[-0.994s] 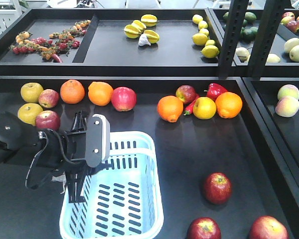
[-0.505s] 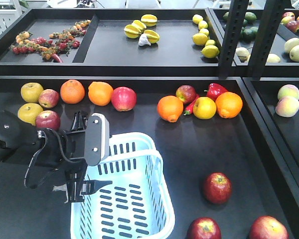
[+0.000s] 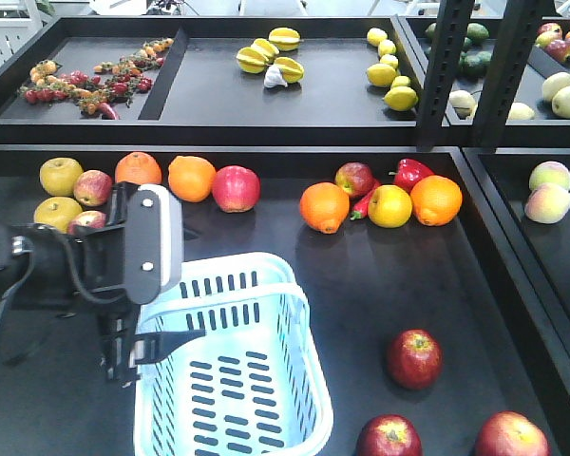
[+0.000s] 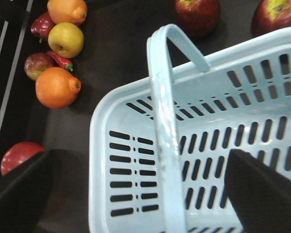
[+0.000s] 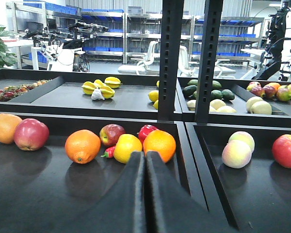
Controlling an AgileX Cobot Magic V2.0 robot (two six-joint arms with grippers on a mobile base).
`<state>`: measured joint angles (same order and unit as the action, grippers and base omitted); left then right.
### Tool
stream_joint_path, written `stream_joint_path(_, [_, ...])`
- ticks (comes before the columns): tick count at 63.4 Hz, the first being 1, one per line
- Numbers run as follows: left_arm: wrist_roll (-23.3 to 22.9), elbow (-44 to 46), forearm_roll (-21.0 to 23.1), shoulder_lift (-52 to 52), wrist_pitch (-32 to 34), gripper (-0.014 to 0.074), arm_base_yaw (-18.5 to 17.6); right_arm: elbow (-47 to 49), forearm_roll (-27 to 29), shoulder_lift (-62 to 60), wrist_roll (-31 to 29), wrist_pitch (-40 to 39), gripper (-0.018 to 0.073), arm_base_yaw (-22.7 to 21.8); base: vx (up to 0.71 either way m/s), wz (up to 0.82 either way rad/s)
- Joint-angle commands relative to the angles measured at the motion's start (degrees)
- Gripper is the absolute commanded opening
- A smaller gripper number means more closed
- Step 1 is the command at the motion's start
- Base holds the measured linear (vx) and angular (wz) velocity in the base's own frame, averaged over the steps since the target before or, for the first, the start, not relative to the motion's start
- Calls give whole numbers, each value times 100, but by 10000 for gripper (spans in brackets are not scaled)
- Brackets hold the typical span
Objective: Pick three apples into basket with both arms
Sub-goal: 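Open the left gripper and lift it off the basket handle, then reach the right gripper down toward the red apples nearest the robot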
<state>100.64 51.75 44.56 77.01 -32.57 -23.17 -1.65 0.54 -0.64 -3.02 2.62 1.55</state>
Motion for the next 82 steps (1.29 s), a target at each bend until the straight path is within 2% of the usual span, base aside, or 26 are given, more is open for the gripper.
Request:
stream_joint_path(1, [-1098, 137, -594, -468, -262, 663, -21, -74, -54, 8, -8, -420, -9, -40, 0, 0])
stream_joint_path(5, [-1916, 137, -1176, -726, -401, 652, -21, -74, -54, 8, -8, -420, -9, -40, 0, 0])
stream_joint_path(9, [-2599, 137, -1534, -993, -332, 643, -21, -74, -54, 8, -8, -420, -9, -40, 0, 0])
stream_joint_path(18, [-4137, 137, -1978, -1693, -258, 622, -21, -74, -54, 8, -8, -420, -9, -40, 0, 0])
stream_joint_path(24, [-5258, 137, -2540, -2137, -242, 612, -21, -74, -54, 8, -8, -420, -9, -40, 0, 0])
stream_joint_path(28, [-6241, 137, -3027, -2445, -162, 606, -21, -74, -54, 8, -8, -420, -9, -40, 0, 0])
stream_joint_path(33, [-7697, 137, -3602, -2771, -88, 605, -21, -74, -54, 8, -8, -420, -9, -40, 0, 0])
stream_joint_path(39, [-9599, 137, -4515, -3170, -248, 599, -21, -74, -54, 8, -8, -420, -9, -40, 0, 0])
stream_joint_path(44, [-10757, 137, -5280, -3452, -547, 589, -21, -74, -54, 8, -8, -420, -9, -40, 0, 0])
stream_joint_path(49, [-11497, 137, -5979, -3684, -938, 589, -21, -74, -54, 8, -8, -420, -9, -40, 0, 0])
stream_joint_path(52, [-11796, 137, -6301, -3798, -1151, 589, -21, -74, -54, 8, -8, -420, -9, -40, 0, 0])
stream_joint_path(57, [-12030, 137, -6523, -3962, -1461, 589, -21, -74, -54, 8, -8, -420, -9, -40, 0, 0])
stream_joint_path(65, [-12037, 137, -6542, -4138, -1751, 589, -21, -74, -54, 8, -8, -420, -9, -40, 0, 0])
stream_joint_path(82, [-12037, 137, -6542, -4148, -1829, 589, -21, -74, -9, 8, -8, -803, -9, -40, 0, 0])
